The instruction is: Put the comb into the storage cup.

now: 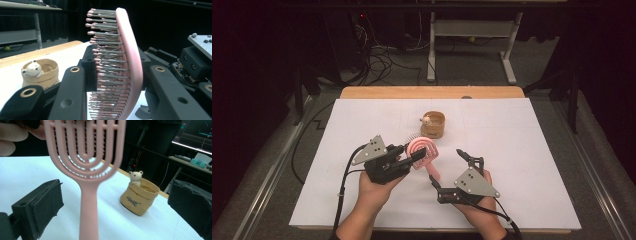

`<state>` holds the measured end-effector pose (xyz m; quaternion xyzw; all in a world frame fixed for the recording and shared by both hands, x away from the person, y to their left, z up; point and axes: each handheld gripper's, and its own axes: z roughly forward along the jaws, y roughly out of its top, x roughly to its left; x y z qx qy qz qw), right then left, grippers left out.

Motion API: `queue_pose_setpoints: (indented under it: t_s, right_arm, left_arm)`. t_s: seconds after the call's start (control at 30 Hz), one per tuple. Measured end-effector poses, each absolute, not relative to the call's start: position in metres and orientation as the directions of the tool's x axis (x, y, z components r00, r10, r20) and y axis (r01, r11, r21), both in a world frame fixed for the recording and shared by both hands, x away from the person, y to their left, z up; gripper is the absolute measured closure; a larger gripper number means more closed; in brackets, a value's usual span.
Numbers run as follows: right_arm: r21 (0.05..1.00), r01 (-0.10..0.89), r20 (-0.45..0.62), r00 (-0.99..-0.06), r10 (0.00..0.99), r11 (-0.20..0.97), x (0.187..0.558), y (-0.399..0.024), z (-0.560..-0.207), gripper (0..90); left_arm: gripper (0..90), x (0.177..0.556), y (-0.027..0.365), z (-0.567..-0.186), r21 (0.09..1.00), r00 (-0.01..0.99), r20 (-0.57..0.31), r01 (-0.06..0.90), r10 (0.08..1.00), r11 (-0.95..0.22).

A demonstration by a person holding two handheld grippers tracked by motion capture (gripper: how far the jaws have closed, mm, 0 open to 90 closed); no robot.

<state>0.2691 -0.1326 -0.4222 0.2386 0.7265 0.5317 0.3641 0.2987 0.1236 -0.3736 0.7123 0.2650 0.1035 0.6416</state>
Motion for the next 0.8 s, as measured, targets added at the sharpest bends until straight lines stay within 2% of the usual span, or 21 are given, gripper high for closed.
queue_pose_setpoints:
  t_s: [0.8]
  right_arm:
    - [0.950, 0.056, -0.223, -0.571, 0.790, 0.308, 0.276, -0.185, -0.431, 0.4]
  left_arm:
    - [63.4, 0.303, 0.147, -0.371, 0.974, 0.807, -0.182, 0.228, 0.562, -0.012]
